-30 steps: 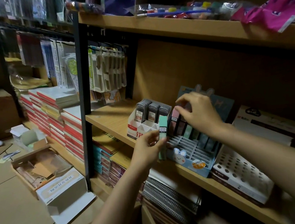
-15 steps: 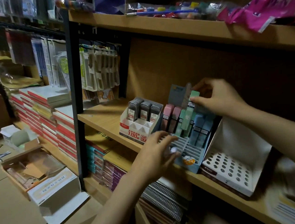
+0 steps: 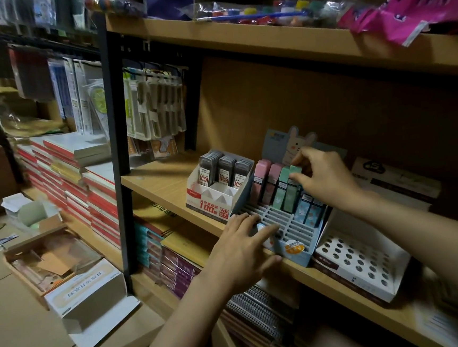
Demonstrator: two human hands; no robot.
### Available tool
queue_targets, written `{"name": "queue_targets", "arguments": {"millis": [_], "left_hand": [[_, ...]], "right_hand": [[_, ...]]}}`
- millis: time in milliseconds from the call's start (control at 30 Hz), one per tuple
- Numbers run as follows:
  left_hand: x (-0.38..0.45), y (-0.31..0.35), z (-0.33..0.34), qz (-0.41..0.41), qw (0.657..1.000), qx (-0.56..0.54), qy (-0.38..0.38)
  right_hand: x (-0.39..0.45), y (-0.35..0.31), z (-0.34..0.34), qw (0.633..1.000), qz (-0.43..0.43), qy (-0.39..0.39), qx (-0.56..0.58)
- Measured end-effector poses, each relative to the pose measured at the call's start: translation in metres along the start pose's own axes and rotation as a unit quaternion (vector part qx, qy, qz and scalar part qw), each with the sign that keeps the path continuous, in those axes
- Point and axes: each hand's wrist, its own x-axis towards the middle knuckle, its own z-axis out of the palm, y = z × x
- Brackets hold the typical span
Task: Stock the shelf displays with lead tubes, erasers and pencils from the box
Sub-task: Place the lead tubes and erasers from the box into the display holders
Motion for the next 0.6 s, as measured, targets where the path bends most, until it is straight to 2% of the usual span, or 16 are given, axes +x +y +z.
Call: {"name": "queue_targets", "arguments": {"millis": [400,600], "left_hand": [[0.001,-0.002,0.004,0.009,1.0,-0.002,0.015],[-0.001,0.0,0.001,0.004,1.0,-0.003,-0.005]], "right_hand": [[-0.003,0.004,0.006,0.995,0.02,-0.007,-0.095],[-0.008,0.001,0.012,0.986,0.05,0.004,-0.159]]}}
